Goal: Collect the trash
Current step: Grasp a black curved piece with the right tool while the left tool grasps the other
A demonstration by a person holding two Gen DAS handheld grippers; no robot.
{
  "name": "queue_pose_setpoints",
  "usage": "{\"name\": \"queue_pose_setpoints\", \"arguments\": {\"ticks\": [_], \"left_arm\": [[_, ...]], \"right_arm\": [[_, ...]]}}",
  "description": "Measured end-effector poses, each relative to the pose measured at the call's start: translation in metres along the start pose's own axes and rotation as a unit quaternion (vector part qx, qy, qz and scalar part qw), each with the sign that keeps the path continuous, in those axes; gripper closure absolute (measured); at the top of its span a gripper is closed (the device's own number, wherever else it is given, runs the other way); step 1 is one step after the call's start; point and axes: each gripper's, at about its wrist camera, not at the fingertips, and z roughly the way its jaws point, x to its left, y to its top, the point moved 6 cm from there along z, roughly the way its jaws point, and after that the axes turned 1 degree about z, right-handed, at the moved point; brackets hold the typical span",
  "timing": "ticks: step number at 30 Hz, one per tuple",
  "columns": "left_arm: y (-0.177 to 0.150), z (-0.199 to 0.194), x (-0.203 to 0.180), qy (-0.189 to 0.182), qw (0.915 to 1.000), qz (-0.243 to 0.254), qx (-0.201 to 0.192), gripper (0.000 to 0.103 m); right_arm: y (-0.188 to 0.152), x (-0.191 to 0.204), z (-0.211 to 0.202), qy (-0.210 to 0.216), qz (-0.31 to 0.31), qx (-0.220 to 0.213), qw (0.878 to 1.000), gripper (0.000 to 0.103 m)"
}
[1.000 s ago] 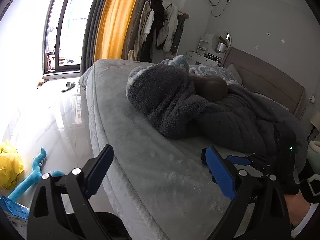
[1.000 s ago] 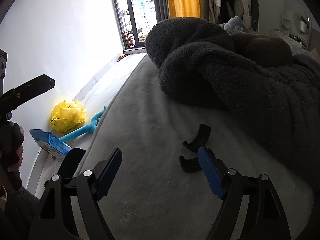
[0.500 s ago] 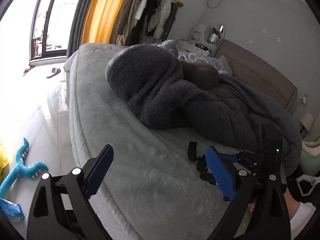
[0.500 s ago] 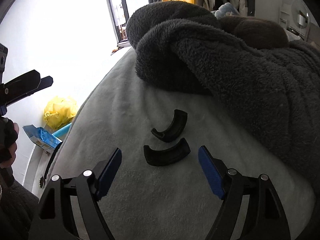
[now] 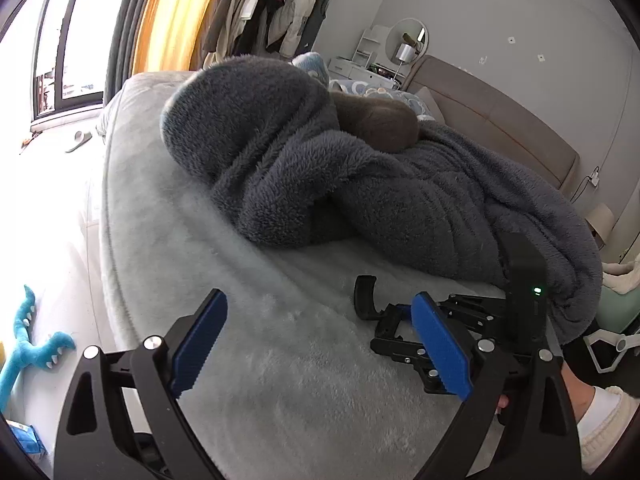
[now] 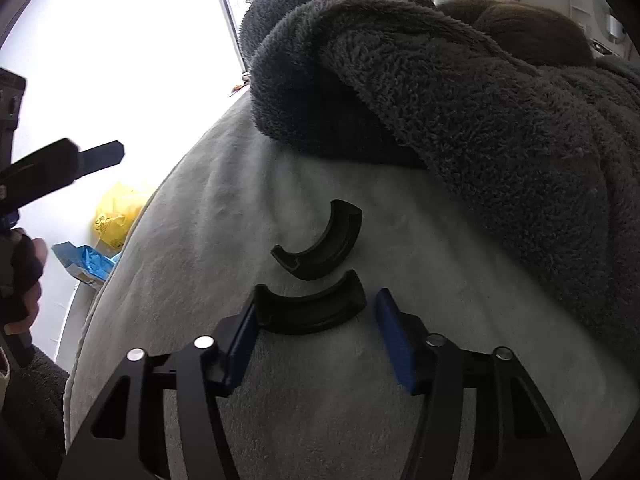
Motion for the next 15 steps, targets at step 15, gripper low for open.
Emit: {"name": "queue_pose_setpoints", "arguments": {"ticks": [15], "left_arm": [[-0.003,0.067,-0.031,0.001,0.9993,0.03,0.024,0.02]], "right_arm": [[-0.001,-0.04,-0.033,0.0,0.009,-0.031,0.999,0.056]]}}
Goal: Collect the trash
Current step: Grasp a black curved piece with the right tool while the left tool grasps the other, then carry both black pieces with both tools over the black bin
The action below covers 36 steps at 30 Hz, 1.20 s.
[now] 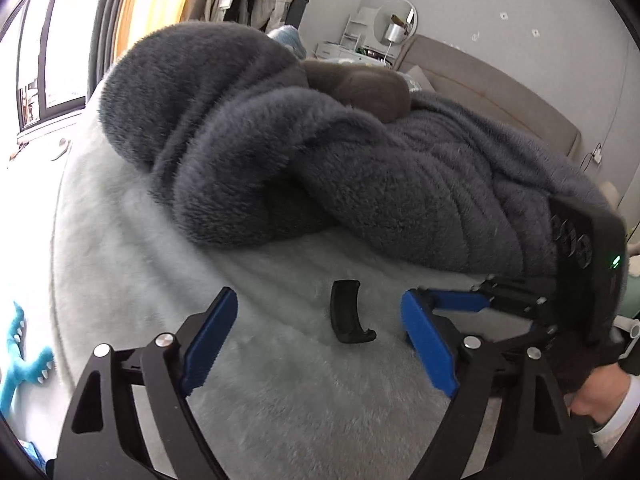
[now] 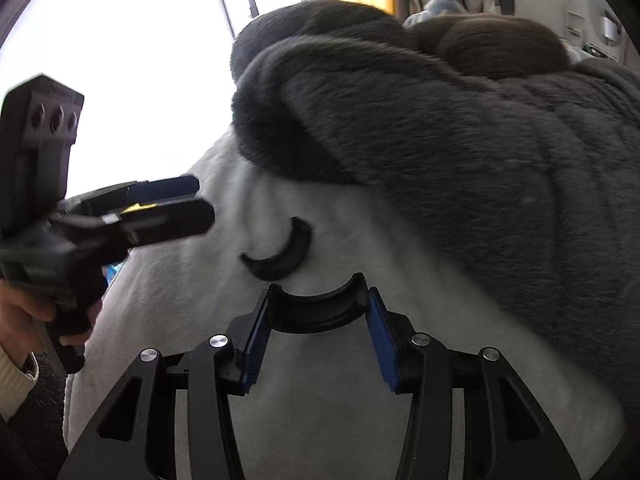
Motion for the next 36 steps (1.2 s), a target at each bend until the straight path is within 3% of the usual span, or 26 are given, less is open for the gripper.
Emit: {"name": "queue_pose_setpoints", "arguments": {"ticks": [14,26,29,36], "left_arm": [[-0.004,0.038,-0.023,0.013,0.9995,0.011,0.025,0.041],[-0.01,0.067,-0.029,0.042,0.9975,0.007,0.057,0.069],[-0.011,0.069,-0.03,0.052,0.9969,0.011,0.058,0.08],[-0.013,0.066,-0.055,0.028,0.997,0.047,0.055,0.08]], "right_arm": [[-0.008,-0.04,-0.035,-0.015,0.038,-0.025,0.999,0.056],[-0.025,-0.061,-0.057,-0.026,0.05,-0.028,0.998,0.056],[-0.028,-0.065,-0.064,-0.028,0.056,-0.029,0.998,0.056],[-0.024,-0.063,-0.079,-0.034,0.063,-0.039,0.997,0.056]]}}
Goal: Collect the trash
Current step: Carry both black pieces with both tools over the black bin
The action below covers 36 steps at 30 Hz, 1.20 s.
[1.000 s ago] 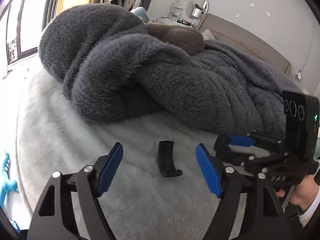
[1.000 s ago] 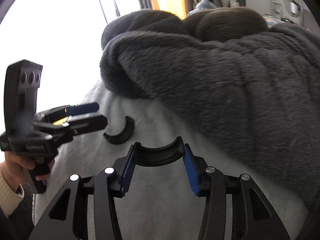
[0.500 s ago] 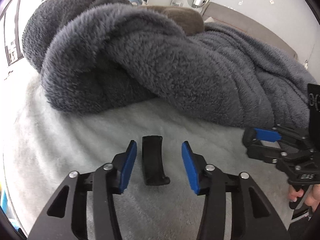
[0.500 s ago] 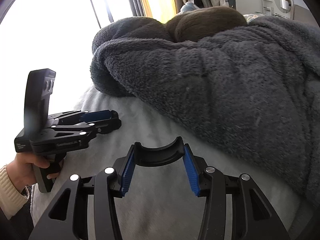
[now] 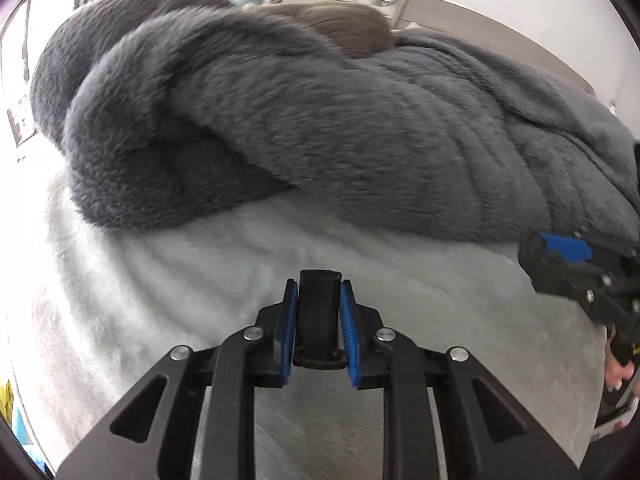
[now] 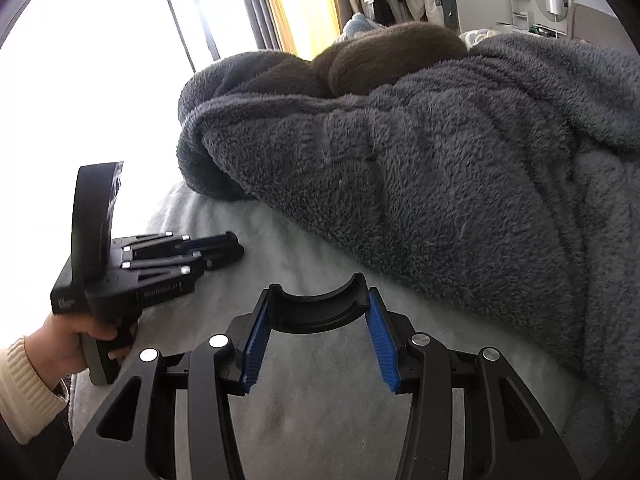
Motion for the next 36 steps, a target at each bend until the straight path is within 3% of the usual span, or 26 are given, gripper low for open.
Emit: {"name": "queue_pose_setpoints", "arguments": {"ticks": [11,36], "left_arm": [[-0.012,-0.037,-0.014,-0.028,0.9995,0.008,-0.014,0.081],[-0.065,-0.129,0.009,-0.004,0.9996,-0.011,-0.024,0.081]], "right_arm": [[-0.002,0.019,-0.012,-0.009,0.004,-0.003,1.0,0.056],[-0.017,0.107,-0.028,0.022,-0.005,-0.017,1.0,0.056]]}}
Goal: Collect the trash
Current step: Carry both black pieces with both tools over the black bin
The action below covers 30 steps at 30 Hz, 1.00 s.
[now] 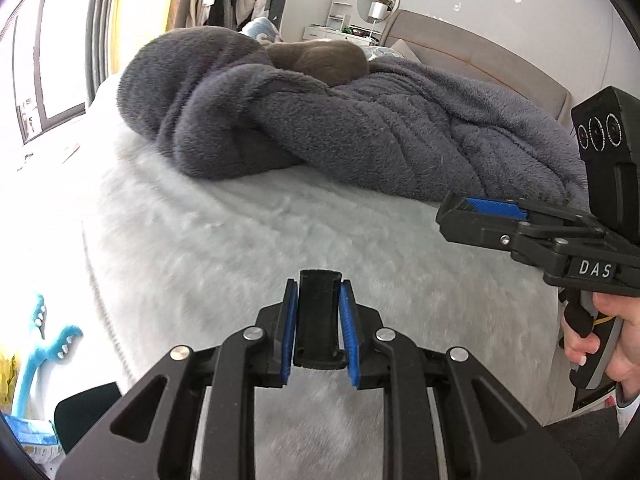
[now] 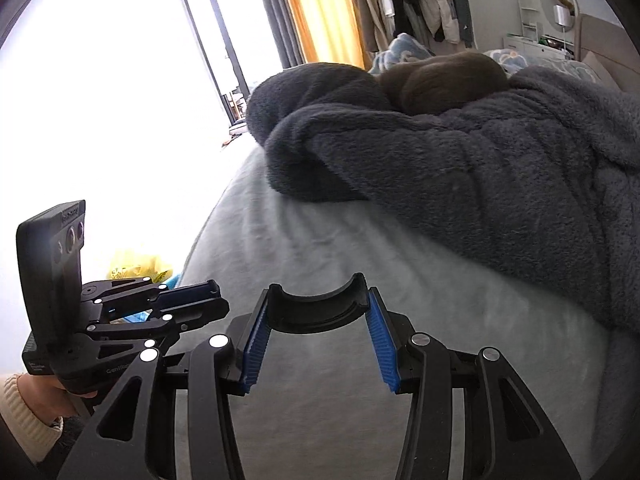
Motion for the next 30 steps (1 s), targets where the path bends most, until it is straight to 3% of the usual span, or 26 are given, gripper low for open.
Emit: {"name": "queue_pose_setpoints", "arguments": {"ticks": [16,30], "left_arm": [[-0.036,-0.057,0.047,0.043,0.9983,-0.04,-0.002,0.081],[-0.067,-0.095,0.122,0.094,0.9901,-0.104,0.006,0.081]], "right_arm": [[-0.012,0.081,0.012,0.032,-0.022,0.006,0.999,0.056],[-0.013,0.146,0.05,0.052,-0.059,0.023,0.997,0.056]]}}
